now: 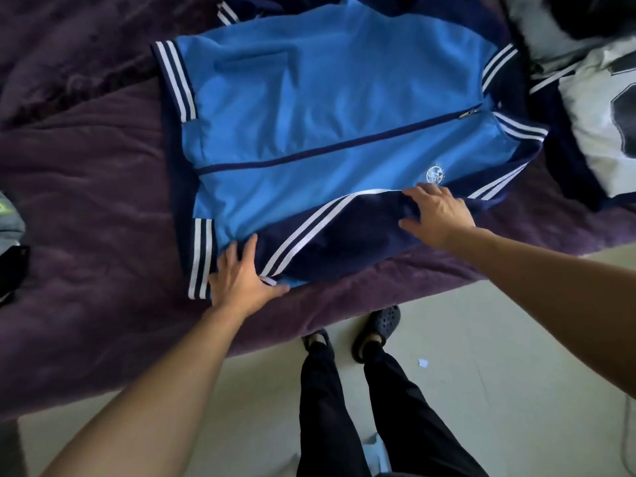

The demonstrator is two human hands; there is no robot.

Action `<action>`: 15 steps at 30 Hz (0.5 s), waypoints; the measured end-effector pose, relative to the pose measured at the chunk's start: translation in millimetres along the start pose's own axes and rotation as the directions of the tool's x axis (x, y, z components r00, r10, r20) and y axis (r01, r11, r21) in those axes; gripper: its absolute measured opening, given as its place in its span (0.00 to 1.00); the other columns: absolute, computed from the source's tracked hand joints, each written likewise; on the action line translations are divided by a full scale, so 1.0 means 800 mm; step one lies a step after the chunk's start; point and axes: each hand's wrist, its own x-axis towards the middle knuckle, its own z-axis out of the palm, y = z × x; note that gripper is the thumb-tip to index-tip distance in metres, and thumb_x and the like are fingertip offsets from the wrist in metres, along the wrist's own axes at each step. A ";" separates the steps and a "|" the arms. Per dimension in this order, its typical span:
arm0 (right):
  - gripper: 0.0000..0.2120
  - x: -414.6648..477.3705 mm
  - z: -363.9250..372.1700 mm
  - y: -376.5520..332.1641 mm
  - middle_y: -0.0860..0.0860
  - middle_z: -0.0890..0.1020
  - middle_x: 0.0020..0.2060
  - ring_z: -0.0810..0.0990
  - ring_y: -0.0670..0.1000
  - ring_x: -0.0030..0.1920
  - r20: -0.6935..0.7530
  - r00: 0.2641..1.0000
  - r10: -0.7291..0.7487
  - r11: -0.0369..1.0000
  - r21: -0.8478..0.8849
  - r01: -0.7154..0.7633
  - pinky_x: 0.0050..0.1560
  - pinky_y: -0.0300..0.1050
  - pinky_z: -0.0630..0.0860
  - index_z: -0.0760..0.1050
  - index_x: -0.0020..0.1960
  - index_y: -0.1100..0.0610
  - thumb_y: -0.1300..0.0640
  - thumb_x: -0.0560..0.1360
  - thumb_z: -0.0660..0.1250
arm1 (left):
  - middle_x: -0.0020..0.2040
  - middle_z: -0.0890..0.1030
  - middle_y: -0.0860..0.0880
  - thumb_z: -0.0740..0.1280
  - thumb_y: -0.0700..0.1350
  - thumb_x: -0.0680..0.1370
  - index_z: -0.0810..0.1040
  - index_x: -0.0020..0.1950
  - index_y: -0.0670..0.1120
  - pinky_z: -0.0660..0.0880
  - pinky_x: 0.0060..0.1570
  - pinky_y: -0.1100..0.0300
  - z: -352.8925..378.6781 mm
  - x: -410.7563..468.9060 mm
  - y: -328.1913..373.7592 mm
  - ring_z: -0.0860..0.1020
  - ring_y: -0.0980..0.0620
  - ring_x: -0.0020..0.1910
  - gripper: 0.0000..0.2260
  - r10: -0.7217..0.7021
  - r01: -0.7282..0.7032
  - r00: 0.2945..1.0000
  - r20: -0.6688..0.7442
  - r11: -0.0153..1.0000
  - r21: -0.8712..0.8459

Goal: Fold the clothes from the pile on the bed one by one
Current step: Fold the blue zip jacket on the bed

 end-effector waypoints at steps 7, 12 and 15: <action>0.14 0.012 0.002 -0.009 0.55 0.80 0.52 0.76 0.60 0.55 0.076 0.988 0.137 0.991 -0.003 -0.137 0.52 0.50 0.70 0.76 0.55 0.53 0.47 0.74 0.67 | 0.38 0.79 0.41 0.66 0.35 0.71 0.78 0.46 0.43 0.72 0.24 0.59 -0.039 0.035 -0.020 0.76 0.45 0.30 0.06 -0.142 0.183 0.983 0.115 0.763 -0.620; 0.14 -0.003 -0.035 -0.011 0.53 0.78 0.45 0.76 0.59 0.52 0.078 0.991 0.105 0.993 0.042 -0.108 0.50 0.51 0.70 0.70 0.40 0.52 0.44 0.70 0.71 | 0.36 0.79 0.48 0.67 0.37 0.73 0.79 0.41 0.48 0.71 0.34 0.59 -0.122 0.048 -0.049 0.76 0.49 0.37 0.06 -0.097 0.301 0.952 0.290 0.469 -0.830; 0.21 -0.021 -0.048 -0.006 0.51 0.77 0.39 0.75 0.56 0.45 0.144 0.982 0.122 0.984 0.109 -0.138 0.43 0.48 0.68 0.66 0.34 0.52 0.39 0.67 0.73 | 0.42 0.82 0.48 0.69 0.41 0.74 0.80 0.49 0.49 0.73 0.43 0.54 -0.165 0.056 -0.027 0.79 0.49 0.41 0.05 -0.055 0.258 0.965 0.256 0.365 -0.895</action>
